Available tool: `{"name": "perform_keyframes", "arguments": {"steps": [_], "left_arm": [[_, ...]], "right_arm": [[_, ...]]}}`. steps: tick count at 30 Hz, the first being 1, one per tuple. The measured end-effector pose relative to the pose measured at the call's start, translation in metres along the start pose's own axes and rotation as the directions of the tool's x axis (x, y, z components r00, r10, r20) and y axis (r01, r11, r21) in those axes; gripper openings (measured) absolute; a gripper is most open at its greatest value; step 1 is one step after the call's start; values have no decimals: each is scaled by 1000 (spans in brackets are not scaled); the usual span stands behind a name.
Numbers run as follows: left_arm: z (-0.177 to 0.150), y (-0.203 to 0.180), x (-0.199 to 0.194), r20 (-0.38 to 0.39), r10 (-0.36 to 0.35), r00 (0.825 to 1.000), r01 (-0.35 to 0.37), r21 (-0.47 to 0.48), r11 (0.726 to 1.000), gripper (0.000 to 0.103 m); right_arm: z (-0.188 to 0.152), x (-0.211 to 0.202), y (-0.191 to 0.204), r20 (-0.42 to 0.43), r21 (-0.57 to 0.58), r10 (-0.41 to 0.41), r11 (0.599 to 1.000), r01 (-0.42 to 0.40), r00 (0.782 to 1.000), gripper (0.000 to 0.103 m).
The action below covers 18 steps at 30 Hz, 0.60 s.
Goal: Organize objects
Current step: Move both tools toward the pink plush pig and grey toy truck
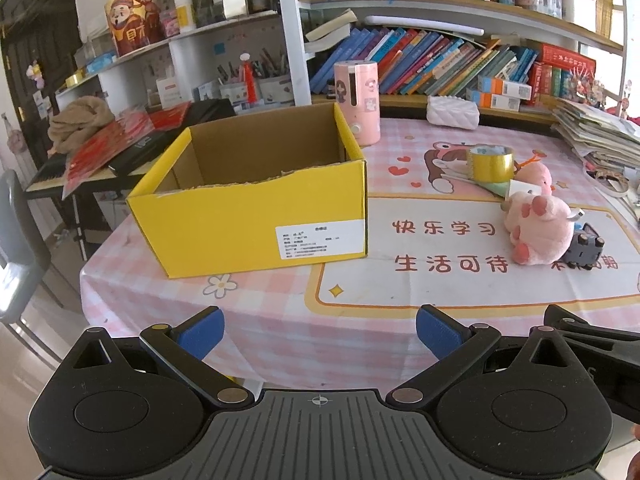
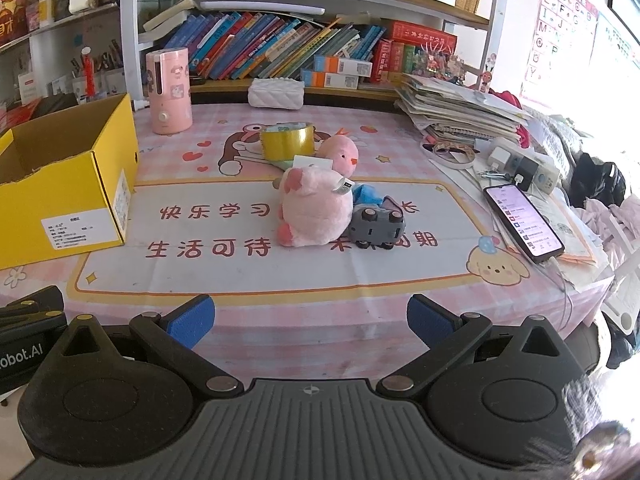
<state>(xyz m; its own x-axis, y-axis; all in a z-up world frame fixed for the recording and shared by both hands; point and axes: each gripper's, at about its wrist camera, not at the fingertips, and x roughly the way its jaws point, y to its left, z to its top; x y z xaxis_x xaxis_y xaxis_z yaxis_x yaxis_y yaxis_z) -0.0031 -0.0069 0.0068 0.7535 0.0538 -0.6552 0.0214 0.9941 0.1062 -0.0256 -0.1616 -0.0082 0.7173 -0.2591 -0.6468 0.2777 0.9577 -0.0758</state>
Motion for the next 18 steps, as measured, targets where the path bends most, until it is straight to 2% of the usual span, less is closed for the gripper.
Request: {"name": "perform_keyframes", "arguments": {"steps": [18], "left_arm": [[1, -4, 1, 4, -17, 1000, 17, 8, 1000, 103]], "right_arm": [[1, 1, -4, 2, 13, -15, 1000, 15, 1000, 103]]}}
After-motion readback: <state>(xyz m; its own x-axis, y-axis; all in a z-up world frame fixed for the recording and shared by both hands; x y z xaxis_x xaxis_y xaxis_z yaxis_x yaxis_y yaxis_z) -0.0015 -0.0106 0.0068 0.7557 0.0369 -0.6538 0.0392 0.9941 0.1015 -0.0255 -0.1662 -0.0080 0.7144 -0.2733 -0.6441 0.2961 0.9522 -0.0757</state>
